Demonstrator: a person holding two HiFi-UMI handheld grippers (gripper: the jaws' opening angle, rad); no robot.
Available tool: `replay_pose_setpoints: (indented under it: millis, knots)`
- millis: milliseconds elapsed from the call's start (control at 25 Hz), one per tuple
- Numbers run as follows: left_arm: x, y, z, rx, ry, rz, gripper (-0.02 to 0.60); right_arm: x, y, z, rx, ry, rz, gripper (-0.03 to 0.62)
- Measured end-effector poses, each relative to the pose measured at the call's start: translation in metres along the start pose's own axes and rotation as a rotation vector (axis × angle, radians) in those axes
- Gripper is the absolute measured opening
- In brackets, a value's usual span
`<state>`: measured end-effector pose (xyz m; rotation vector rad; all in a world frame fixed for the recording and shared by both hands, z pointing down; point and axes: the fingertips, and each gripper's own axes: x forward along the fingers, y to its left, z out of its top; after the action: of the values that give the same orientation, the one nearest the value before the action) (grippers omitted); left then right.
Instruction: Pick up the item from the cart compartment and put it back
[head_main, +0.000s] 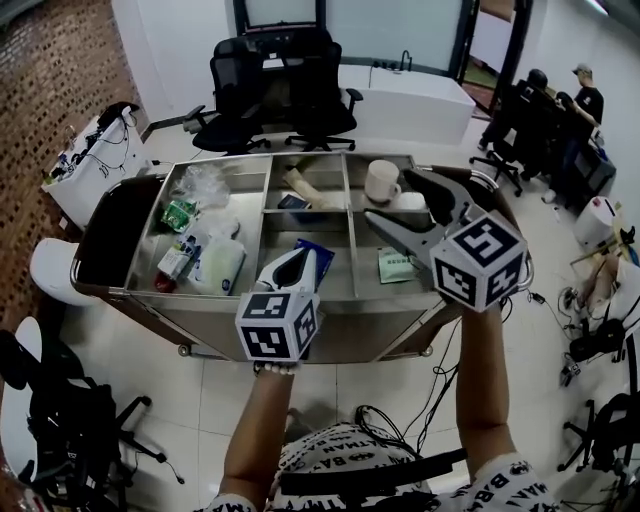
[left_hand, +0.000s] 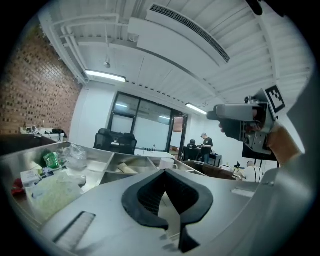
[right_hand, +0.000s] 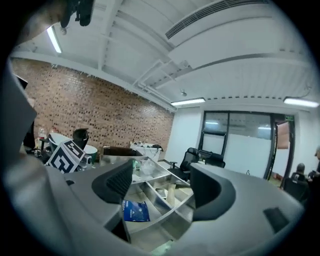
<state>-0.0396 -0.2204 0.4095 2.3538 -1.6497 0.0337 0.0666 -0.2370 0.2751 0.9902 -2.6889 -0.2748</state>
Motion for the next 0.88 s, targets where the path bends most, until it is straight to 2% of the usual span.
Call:
replay_pose_setpoints:
  millis: [120, 280, 480, 640, 880]
  knots:
    - [0.013, 0.011, 0.000, -0.019, 0.009, 0.015, 0.002, 0.036, -0.009, 0.004, -0.050, 0.071, 0.066, 0.373]
    - [0.026, 0.023, 0.002, -0.044, 0.010, 0.021, 0.002, 0.086, -0.012, -0.001, -0.036, 0.161, 0.177, 0.370]
    - [0.040, 0.047, 0.013, -0.069, 0.012, 0.051, 0.002, 0.142, -0.013, -0.018, -0.045, 0.296, 0.265, 0.371]
    - [0.050, 0.067, 0.013, -0.092, 0.056, 0.087, 0.002, 0.188, -0.016, -0.046, 0.000, 0.425, 0.318, 0.371]
    - [0.059, 0.085, 0.005, -0.115, 0.118, 0.099, 0.002, 0.254, -0.011, -0.119, 0.055, 0.654, 0.388, 0.370]
